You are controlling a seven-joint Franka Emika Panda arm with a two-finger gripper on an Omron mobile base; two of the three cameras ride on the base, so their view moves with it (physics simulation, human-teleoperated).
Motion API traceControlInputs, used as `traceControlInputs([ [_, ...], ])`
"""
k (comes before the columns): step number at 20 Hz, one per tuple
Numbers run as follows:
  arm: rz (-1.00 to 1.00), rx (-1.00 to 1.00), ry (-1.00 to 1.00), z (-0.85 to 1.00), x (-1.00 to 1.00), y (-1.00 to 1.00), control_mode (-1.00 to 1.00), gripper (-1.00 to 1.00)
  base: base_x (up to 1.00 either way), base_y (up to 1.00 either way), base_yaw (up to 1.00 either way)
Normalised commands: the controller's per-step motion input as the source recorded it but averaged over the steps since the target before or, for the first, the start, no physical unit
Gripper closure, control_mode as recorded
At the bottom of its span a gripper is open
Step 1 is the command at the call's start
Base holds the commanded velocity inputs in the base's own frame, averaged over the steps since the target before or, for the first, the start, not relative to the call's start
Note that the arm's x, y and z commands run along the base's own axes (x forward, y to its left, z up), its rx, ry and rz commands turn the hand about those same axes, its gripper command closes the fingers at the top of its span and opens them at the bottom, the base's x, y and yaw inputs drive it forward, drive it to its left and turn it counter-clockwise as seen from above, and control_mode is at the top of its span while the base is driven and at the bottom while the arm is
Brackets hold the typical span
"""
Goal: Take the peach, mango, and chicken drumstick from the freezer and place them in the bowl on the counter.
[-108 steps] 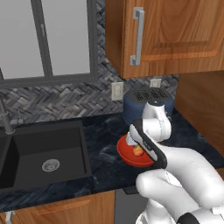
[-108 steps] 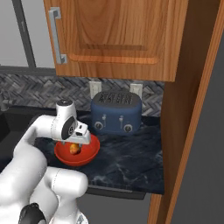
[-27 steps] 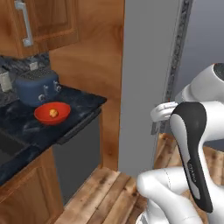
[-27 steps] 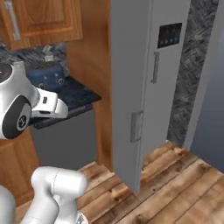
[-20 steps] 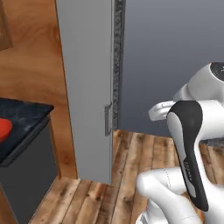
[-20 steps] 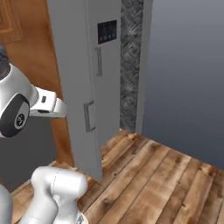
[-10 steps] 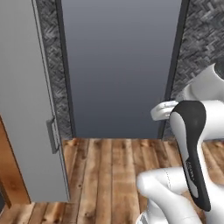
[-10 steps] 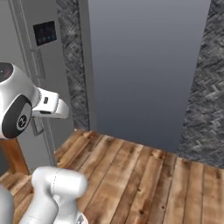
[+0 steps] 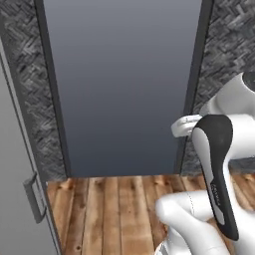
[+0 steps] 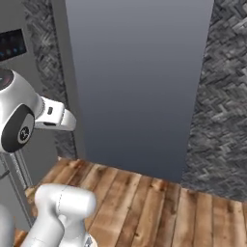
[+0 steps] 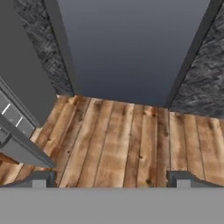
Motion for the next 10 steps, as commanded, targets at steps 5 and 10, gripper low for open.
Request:
traceControlInputs([
  [5,0.00,0.00,0.00,0.00,0.00,0.00,1.00,-1.00,0.96,-0.33,0.60],
  [10,0.00,0.00,0.00,0.00,0.00,0.00,1.00,-1.00,0.79,-0.26,0.83],
])
